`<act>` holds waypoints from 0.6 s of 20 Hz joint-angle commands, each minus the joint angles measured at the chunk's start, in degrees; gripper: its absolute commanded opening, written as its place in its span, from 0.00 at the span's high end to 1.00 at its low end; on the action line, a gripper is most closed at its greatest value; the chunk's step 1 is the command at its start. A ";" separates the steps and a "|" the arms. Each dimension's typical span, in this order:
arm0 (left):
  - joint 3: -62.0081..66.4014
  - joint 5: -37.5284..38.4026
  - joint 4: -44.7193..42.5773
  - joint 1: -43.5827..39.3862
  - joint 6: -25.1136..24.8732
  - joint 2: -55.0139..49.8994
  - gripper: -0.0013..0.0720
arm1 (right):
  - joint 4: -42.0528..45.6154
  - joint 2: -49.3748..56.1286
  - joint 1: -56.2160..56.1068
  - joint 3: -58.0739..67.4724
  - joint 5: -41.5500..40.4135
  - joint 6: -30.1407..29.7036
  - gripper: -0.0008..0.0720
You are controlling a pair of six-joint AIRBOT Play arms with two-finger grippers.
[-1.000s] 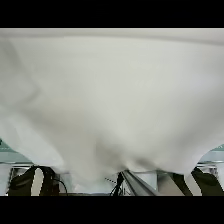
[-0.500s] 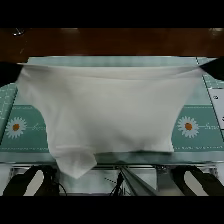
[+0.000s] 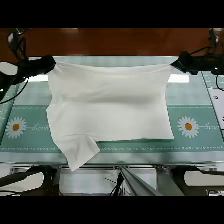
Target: Fold the shirts.
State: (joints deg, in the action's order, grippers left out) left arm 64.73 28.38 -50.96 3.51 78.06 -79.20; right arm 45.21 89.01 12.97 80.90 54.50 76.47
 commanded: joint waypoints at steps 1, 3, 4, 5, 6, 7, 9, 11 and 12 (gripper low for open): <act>2.25 0.22 0.02 -0.09 1.75 -4.28 0.95 | -1.60 9.92 -0.04 8.41 2.58 2.32 0.97; 2.25 3.82 0.02 1.81 1.75 -3.06 0.95 | -1.29 11.76 -0.04 10.97 6.97 2.21 0.97; 2.25 7.74 -0.02 3.08 1.51 -1.99 0.95 | -1.16 11.63 0.07 11.06 8.50 1.40 0.96; 2.25 12.59 -0.02 4.35 0.33 -1.03 0.95 | -1.16 11.47 0.46 11.06 10.54 0.52 0.96; 2.25 18.91 -0.24 5.75 -2.14 -0.02 0.95 | -1.11 11.39 1.07 11.06 13.27 -0.48 0.96; 2.23 25.05 -0.72 7.04 -4.37 0.52 0.95 | -0.90 11.41 1.79 11.06 16.33 -1.07 0.96; 1.88 37.62 -3.96 9.05 -7.13 0.26 0.95 | 3.21 11.41 2.67 11.04 21.35 -1.09 0.96; -1.77 39.82 -8.79 8.87 -7.13 -0.09 0.95 | 9.94 11.72 2.19 10.86 25.42 -0.35 0.96; -4.55 38.75 -9.99 8.68 -7.13 -0.09 0.95 | 11.43 11.78 1.79 10.21 26.34 -0.33 0.96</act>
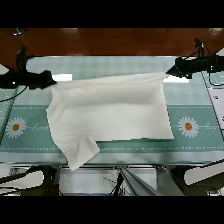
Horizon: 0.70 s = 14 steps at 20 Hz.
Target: Fold the shirts.
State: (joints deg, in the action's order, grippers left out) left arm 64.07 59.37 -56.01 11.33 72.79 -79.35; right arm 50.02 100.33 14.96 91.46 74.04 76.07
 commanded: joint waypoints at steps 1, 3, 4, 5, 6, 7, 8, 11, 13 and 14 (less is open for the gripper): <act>-6.23 6.73 -5.60 0.87 -1.84 0.04 0.95 | 7.06 0.46 -0.55 -1.44 6.82 0.11 0.96; -9.94 5.75 -6.01 1.18 -1.77 0.04 0.95 | 7.17 0.46 -0.92 -4.22 6.40 0.07 0.96; -11.21 5.18 -5.99 1.22 -1.62 0.04 0.95 | 7.30 0.46 -1.18 -5.49 5.81 -0.04 0.96; -11.93 4.92 -5.97 1.11 -1.62 0.04 0.95 | 7.41 0.46 -1.60 -6.69 5.01 -0.09 0.96; -12.04 4.94 -5.92 1.09 -1.62 0.04 0.93 | 7.34 0.46 -1.77 -7.58 4.24 -0.17 0.95; -12.00 5.05 -5.60 0.94 -1.62 0.04 0.72 | 7.56 0.46 -2.10 -8.15 3.72 0.00 0.59; -11.80 5.97 -5.57 0.79 -1.62 0.07 0.27 | 7.54 0.44 -2.45 -8.20 4.13 0.15 0.09; -9.35 13.09 -5.60 1.42 0.52 0.37 0.02 | 6.75 -1.14 -1.18 -8.09 10.25 0.22 0.13; -9.79 17.99 -7.41 2.71 0.33 2.47 0.02 | 8.50 -4.44 1.27 -8.41 14.25 0.20 0.13; -11.50 19.02 -9.44 4.04 0.98 4.57 0.02 | 8.85 -7.17 2.64 -9.99 14.03 0.17 0.13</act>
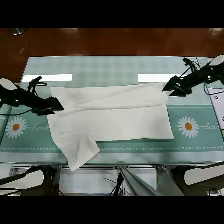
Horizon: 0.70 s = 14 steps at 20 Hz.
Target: Fold the shirts.
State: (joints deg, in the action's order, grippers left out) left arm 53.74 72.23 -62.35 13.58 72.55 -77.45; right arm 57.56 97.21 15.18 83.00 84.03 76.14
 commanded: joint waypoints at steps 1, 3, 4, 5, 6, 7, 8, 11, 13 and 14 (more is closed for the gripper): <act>-3.96 6.54 -5.60 3.72 2.25 5.20 0.02 | 1.27 -7.91 3.89 -5.01 1.95 0.11 0.13; -10.69 6.49 -6.67 8.92 2.56 10.56 0.02 | 0.02 -17.29 6.14 -16.17 -5.57 -0.20 0.13; -14.67 6.47 -5.99 12.04 2.32 13.51 0.02 | -1.70 -21.97 6.86 -22.36 -8.85 -0.59 0.13; -18.88 6.86 -4.24 15.19 2.71 16.24 0.02 | -4.35 -26.93 7.17 -28.74 -11.39 -1.81 0.13; -22.43 7.50 -2.36 17.84 2.64 17.84 0.02 | -7.04 -31.19 7.06 -33.99 -13.90 -3.17 0.13; -25.62 7.67 -0.90 20.22 2.03 18.78 0.02 | -9.79 -35.08 6.73 -38.80 -16.48 -3.89 0.13; -27.87 8.13 0.76 21.86 0.52 19.15 0.02 | -12.33 -37.83 6.49 -42.45 -17.90 -4.70 0.13; -29.57 11.45 4.96 23.06 -3.39 19.26 0.02 | -13.88 -40.85 6.51 -47.19 -17.42 -5.62 0.13; -29.73 12.87 4.26 22.12 -3.43 18.58 0.03 | -13.90 -40.96 6.51 -47.67 -17.09 -5.88 0.13; -29.73 12.83 4.13 20.98 -3.32 18.05 0.02 | -14.19 -40.94 6.51 -47.67 -17.29 -5.95 0.13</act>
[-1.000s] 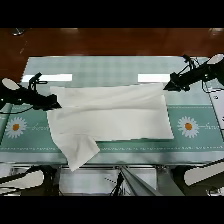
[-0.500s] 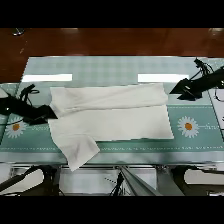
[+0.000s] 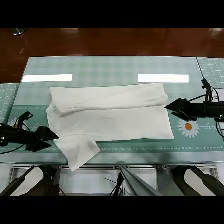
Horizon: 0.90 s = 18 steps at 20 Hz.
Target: Fold the shirts.
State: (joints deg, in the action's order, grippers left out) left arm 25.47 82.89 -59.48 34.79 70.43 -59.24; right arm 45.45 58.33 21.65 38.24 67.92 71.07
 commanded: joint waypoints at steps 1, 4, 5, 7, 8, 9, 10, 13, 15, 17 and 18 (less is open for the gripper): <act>-1.46 2.19 1.27 -1.55 -1.18 -0.79 0.03 | -2.08 -2.05 0.04 -2.91 -1.75 -0.87 0.13; -1.46 0.66 0.98 -4.15 -0.07 -1.84 0.02 | -2.08 -2.05 0.04 -2.91 -2.43 -0.85 0.13; -1.49 -0.81 0.68 -4.48 0.96 -1.86 0.02 | -2.08 -2.05 0.04 -2.91 -2.43 -0.85 0.13; -1.68 -2.71 0.31 -4.57 2.82 -2.08 0.03 | -2.08 -2.05 0.04 -2.91 -2.40 -0.83 0.13; -1.70 -2.75 0.31 -4.57 2.91 -2.56 0.02 | -2.05 -2.05 0.04 -2.91 -2.43 -0.83 0.13; -1.70 -2.75 0.31 -4.57 2.91 -3.26 0.02 | -2.05 -2.05 0.04 -2.91 -2.49 -0.83 0.13; -1.70 -2.78 0.31 -4.57 2.91 -4.17 0.02 | -2.08 -2.05 0.04 -2.91 -2.62 -0.83 0.13; -1.77 -2.99 0.61 -6.62 3.19 -6.86 0.03 | -2.08 -2.05 0.04 -2.91 -3.21 -0.63 0.13; -2.08 -5.31 1.38 -9.75 4.26 -7.74 0.03 | -2.08 -2.05 0.04 -2.91 -3.69 -0.35 0.13; -2.60 -9.29 4.15 -12.94 4.28 -7.93 0.03 | -2.08 -2.05 0.04 -2.91 -3.91 -0.17 0.13; -2.56 -11.34 5.64 -14.23 4.28 -7.93 0.10 | -2.08 -2.05 0.04 -2.89 -3.96 -0.15 0.13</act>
State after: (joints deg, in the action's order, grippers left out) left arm 23.22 78.63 -56.23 24.05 74.46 -66.46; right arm 43.42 56.29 21.69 35.33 64.42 70.54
